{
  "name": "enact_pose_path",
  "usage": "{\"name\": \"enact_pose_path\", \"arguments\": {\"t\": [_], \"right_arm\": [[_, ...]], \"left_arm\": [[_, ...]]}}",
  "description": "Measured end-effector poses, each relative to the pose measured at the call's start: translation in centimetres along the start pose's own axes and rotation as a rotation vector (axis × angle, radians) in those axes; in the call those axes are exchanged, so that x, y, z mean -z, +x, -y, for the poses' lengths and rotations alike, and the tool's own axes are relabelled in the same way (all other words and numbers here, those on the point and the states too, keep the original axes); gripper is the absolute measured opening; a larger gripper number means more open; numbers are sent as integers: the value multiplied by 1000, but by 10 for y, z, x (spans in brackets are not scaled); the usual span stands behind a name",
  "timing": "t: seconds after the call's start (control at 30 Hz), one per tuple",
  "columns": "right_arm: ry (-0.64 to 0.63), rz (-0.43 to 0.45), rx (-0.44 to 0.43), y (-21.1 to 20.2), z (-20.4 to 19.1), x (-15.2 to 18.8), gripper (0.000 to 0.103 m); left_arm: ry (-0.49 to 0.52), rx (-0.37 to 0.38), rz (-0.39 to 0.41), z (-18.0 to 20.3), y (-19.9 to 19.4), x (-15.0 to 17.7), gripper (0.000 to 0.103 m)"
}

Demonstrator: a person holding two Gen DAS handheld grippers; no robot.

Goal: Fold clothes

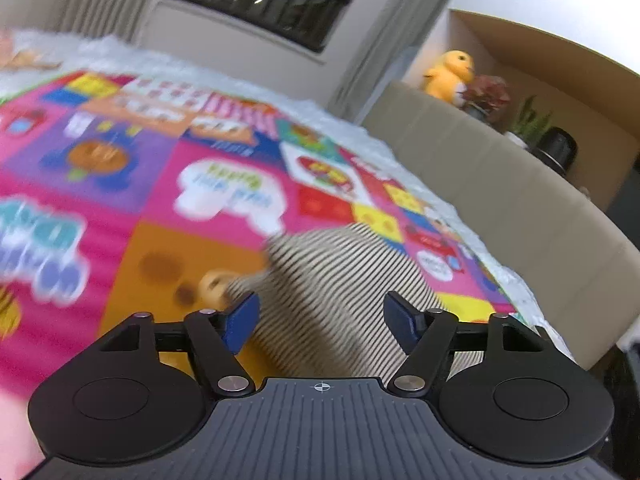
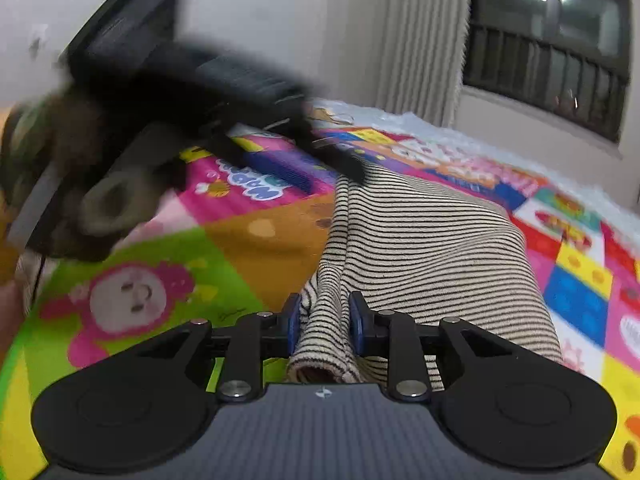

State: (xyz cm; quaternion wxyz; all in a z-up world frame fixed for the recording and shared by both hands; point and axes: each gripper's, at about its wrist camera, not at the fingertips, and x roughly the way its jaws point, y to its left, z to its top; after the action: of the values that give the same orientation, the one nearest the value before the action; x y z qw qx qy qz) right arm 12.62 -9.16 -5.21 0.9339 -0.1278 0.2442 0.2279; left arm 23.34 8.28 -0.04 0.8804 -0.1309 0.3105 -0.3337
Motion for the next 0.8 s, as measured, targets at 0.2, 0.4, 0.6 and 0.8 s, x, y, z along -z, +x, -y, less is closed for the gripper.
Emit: {"name": "enact_pose_path", "arguments": {"t": [0.2, 0.4, 0.6, 0.8], "right_arm": [[-45, 3, 10, 6, -8, 1, 31], [-80, 7, -6, 7, -16, 4, 41], [-92, 17, -14, 3, -18, -1, 44], [-20, 60, 3, -22, 7, -10, 46]], "left_arm": [[70, 46, 31, 29, 15, -10, 70], [209, -19, 167, 51, -11, -11, 64], [129, 53, -4, 36, 29, -6, 65], [55, 35, -61, -1, 47, 10, 61]]}}
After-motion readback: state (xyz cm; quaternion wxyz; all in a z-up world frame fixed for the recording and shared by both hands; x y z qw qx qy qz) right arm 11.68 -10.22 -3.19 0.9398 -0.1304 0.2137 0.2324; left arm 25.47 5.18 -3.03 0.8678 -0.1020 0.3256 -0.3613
